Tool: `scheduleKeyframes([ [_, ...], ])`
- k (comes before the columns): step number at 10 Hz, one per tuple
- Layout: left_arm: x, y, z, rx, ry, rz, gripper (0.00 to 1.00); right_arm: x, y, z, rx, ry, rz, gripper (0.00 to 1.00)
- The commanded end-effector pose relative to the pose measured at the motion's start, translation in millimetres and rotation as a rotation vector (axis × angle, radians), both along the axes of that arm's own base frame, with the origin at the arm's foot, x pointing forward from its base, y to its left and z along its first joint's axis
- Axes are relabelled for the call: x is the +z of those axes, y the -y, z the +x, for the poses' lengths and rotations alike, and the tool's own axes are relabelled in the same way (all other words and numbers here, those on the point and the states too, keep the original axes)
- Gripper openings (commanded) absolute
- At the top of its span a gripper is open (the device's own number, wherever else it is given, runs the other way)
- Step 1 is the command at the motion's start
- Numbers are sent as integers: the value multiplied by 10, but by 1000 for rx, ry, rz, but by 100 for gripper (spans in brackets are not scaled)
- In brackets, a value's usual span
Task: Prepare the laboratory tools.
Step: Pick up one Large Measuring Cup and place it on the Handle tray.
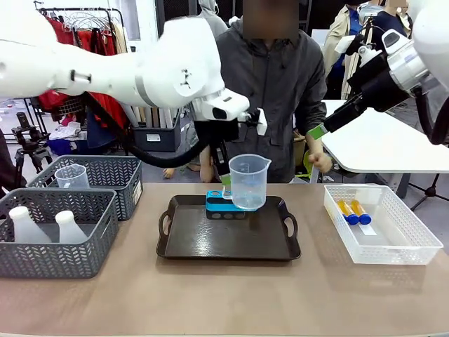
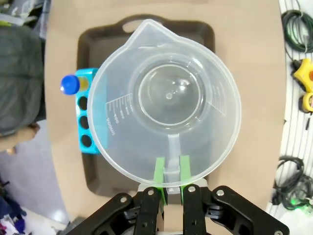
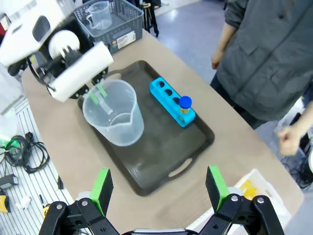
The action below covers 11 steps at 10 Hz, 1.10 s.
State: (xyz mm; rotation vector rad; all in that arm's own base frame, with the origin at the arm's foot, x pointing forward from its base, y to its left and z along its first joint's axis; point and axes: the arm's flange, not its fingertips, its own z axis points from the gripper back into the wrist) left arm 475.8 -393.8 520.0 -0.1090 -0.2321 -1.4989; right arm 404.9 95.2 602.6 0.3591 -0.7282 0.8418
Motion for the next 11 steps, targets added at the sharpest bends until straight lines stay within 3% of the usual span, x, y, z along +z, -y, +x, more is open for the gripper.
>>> scheduleKeyframes([
  [1,-165,134,132,-82,39,21,0,0,0,9,8,-1,28,100],
  [6,-887,409,323,-199,53,85,0,0,0,9,8,-1,28,100],
  [11,-1222,423,397,-208,7,82,0,0,0,9,8,-1,28,100],
])
